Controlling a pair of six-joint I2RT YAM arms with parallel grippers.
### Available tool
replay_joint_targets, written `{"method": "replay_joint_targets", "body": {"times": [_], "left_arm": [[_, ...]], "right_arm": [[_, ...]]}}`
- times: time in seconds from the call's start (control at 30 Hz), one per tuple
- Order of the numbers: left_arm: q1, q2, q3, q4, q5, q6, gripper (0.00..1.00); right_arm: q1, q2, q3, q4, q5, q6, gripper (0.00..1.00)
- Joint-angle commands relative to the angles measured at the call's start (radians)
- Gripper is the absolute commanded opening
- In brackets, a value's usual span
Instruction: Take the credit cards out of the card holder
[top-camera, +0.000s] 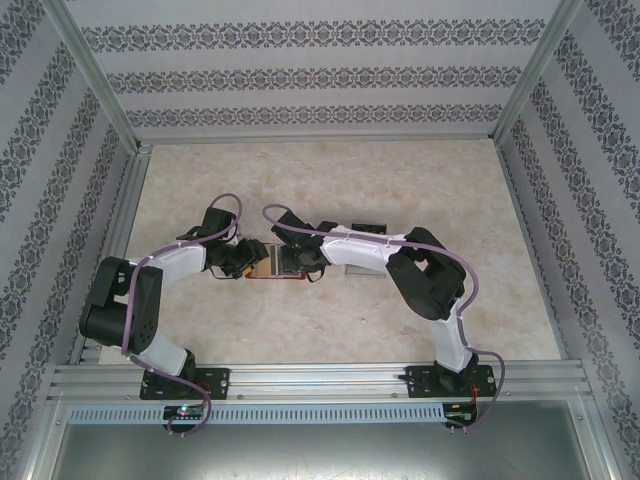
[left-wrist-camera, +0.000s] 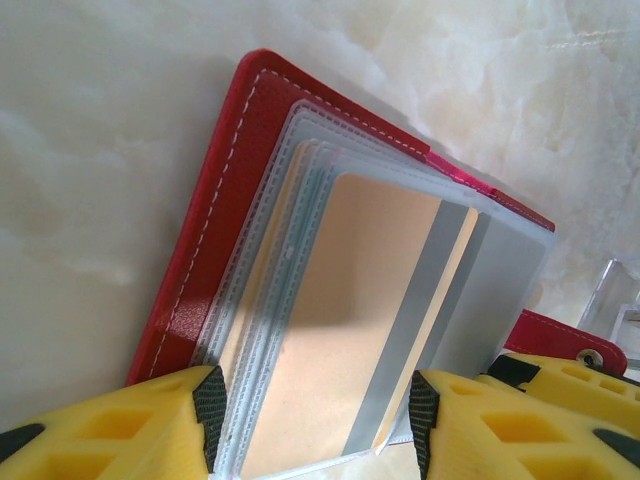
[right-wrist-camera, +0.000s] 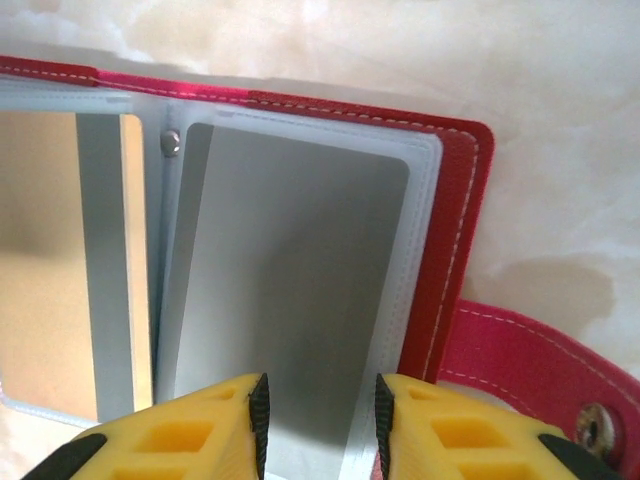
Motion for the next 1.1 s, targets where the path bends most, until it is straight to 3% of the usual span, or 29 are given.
{"method": "replay_joint_targets", "body": {"times": [0.0,0.23,0.57,1.07], "left_arm": [[0.007,0.012,-0.015,-0.014,0.022,-0.003,0.55],[0.007,0.015,-0.013,-0.013,0.025,-0.003,0.55],[0.006,0.018,-0.011,-0.012,0.027,0.0,0.55],[0.006,0.021,-0.007,-0.017,0.026,0.003,0.55]], "right_arm": [[0.001,0.004,0.009,0.061,-0.061,0.013,0.37],[-0.006,-0.009,-0.003,0.119,-0.121,0.043,0.36],[-0.021,-0.071,-0.045,0.018,0.031,0.035,0.37],[-0.027,-0.019,-0.04,0.037,-0.017,0.031,0.37]]}}
